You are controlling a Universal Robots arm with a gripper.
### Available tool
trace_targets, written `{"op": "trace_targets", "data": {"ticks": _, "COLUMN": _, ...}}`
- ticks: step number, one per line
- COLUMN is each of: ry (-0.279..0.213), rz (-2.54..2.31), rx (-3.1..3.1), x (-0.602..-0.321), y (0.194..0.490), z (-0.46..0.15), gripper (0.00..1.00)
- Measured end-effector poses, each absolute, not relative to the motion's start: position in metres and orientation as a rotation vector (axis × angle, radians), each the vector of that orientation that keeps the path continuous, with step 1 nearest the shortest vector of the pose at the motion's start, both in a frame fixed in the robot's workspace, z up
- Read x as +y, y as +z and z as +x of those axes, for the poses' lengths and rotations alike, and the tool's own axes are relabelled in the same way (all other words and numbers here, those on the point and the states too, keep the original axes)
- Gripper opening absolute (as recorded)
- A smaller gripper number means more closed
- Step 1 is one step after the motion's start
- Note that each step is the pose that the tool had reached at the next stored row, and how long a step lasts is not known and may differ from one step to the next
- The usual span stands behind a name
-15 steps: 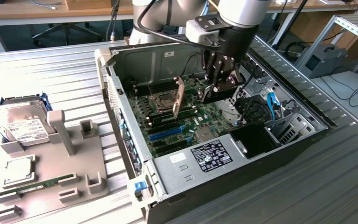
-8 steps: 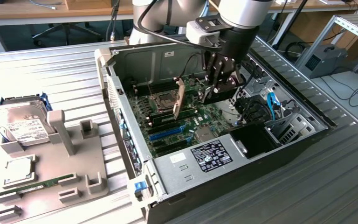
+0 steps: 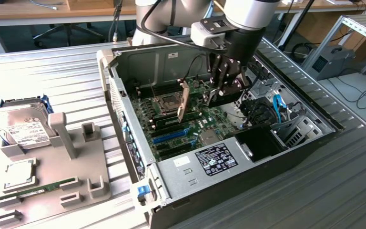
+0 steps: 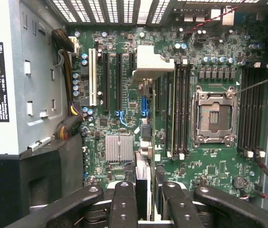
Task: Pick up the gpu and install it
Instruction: 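Insert the gpu into the slot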
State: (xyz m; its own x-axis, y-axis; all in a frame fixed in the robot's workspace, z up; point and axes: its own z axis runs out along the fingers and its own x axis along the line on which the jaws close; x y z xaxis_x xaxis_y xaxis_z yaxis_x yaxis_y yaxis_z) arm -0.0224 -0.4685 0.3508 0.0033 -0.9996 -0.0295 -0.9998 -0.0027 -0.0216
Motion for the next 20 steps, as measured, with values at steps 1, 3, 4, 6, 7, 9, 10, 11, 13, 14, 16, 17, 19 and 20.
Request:
{"op": "trace_targets", "data": {"ticks": 1, "ry": 0.009, "rz": -2.199, "rx": 2.193, "x": -0.4687, "y": 0.3507, "z": -0.0224, "gripper": 0.26}}
{"op": "trace_targets", "data": {"ticks": 3, "ry": 0.009, "rz": -2.199, "rx": 2.193, "x": -0.4689, "y": 0.3507, "z": -0.0224, "gripper": 0.26}}
{"op": "trace_targets", "data": {"ticks": 4, "ry": 0.009, "rz": -2.199, "rx": 2.193, "x": -0.469, "y": 0.3506, "z": -0.0225, "gripper": 0.26}}
{"op": "trace_targets", "data": {"ticks": 6, "ry": 0.009, "rz": -2.199, "rx": 2.193, "x": -0.4692, "y": 0.3504, "z": -0.0235, "gripper": 0.26}}
{"op": "trace_targets", "data": {"ticks": 7, "ry": 0.009, "rz": -2.199, "rx": 2.193, "x": -0.4693, "y": 0.3503, "z": -0.0239, "gripper": 0.26}}
{"op": "trace_targets", "data": {"ticks": 9, "ry": 0.009, "rz": -2.199, "rx": 2.193, "x": -0.4695, "y": 0.3502, "z": -0.0249, "gripper": 0.26}}
{"op": "trace_targets", "data": {"ticks": 10, "ry": 0.009, "rz": -2.199, "rx": 2.193, "x": -0.4696, "y": 0.3502, "z": -0.0256, "gripper": 0.26}}
{"op": "trace_targets", "data": {"ticks": 11, "ry": 0.009, "rz": -2.199, "rx": 2.193, "x": -0.4697, "y": 0.3502, "z": -0.0263, "gripper": 0.26}}
{"op": "trace_targets", "data": {"ticks": 13, "ry": 0.009, "rz": -2.199, "rx": 2.193, "x": -0.4698, "y": 0.3501, "z": -0.0276, "gripper": 0.26}}
{"op": "trace_targets", "data": {"ticks": 14, "ry": 0.009, "rz": -2.199, "rx": 2.193, "x": -0.4699, "y": 0.35, "z": -0.0281, "gripper": 0.26}}
{"op": "trace_targets", "data": {"ticks": 16, "ry": 0.009, "rz": -2.199, "rx": 2.193, "x": -0.4699, "y": 0.35, "z": -0.0291, "gripper": 0.26}}
{"op": "trace_targets", "data": {"ticks": 17, "ry": 0.009, "rz": -2.199, "rx": 2.193, "x": -0.47, "y": 0.3499, "z": -0.0295, "gripper": 0.26}}
{"op": "trace_targets", "data": {"ticks": 19, "ry": 0.009, "rz": -2.198, "rx": 2.194, "x": -0.47, "y": 0.3498, "z": -0.0301, "gripper": 0.26}}
{"op": "trace_targets", "data": {"ticks": 20, "ry": 0.009, "rz": -2.196, "rx": 2.196, "x": -0.47, "y": 0.3496, "z": -0.0303, "gripper": 0.26}}
